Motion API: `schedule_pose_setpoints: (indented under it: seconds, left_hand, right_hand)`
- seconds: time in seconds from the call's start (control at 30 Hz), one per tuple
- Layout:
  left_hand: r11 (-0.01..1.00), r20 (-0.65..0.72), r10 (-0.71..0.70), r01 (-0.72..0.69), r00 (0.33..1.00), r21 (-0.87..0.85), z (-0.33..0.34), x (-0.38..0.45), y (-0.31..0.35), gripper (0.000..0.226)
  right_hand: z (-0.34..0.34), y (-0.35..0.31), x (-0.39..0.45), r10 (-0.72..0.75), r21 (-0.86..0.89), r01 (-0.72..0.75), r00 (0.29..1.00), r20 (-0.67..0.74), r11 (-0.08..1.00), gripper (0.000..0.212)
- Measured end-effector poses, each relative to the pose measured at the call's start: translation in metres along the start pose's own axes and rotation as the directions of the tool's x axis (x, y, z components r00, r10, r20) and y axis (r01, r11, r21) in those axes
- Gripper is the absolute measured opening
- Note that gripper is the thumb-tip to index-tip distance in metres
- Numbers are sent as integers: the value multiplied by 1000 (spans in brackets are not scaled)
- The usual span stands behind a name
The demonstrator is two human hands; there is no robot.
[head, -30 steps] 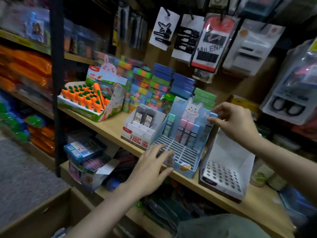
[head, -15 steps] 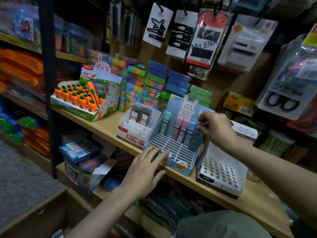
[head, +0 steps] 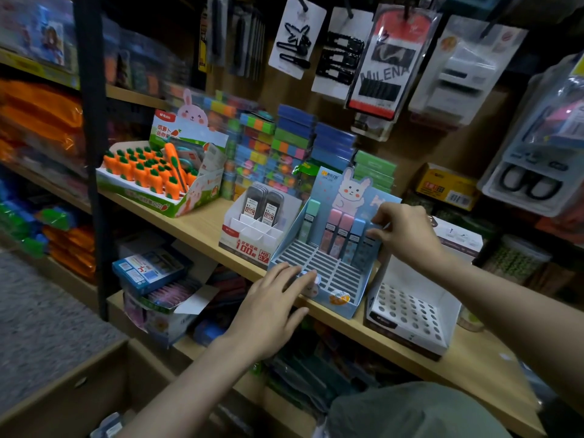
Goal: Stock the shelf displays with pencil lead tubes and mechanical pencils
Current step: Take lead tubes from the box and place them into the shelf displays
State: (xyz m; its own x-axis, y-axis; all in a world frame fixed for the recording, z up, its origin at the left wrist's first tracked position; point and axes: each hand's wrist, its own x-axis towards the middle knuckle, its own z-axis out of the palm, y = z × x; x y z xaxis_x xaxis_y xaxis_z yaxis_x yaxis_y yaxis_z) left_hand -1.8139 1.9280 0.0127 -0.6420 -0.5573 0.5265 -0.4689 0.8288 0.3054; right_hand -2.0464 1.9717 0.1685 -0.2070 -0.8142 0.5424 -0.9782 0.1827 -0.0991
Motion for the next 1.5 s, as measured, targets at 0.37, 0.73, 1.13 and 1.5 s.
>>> schedule_pose_setpoints:
  seconds: [0.37, 0.73, 1.13, 1.5]
  left_hand:
    - [1000, 26, 8, -7, 1000, -21, -4, 0, 1, 59]
    - [966, -18, 10, -14, 1000, -260, -14, -22, 7, 50]
    - [315, 429, -792, 892, 435, -323, -6, -210, -58, 22]
    - [-104, 455, -890, 987, -39, -119, 79, -336, -65, 15]
  right_hand:
    - [11, -9, -16, -36, -362, 53, 998, 53, 931, 22]
    - [5, -29, -55, -67, -60, 68, 998, 16, 996, 50]
    - [112, -183, -156, -549, 510, 220, 459, 698, 832, 13]
    - [275, -209, -266, -252, 260, 10, 286, 925, 966, 29]
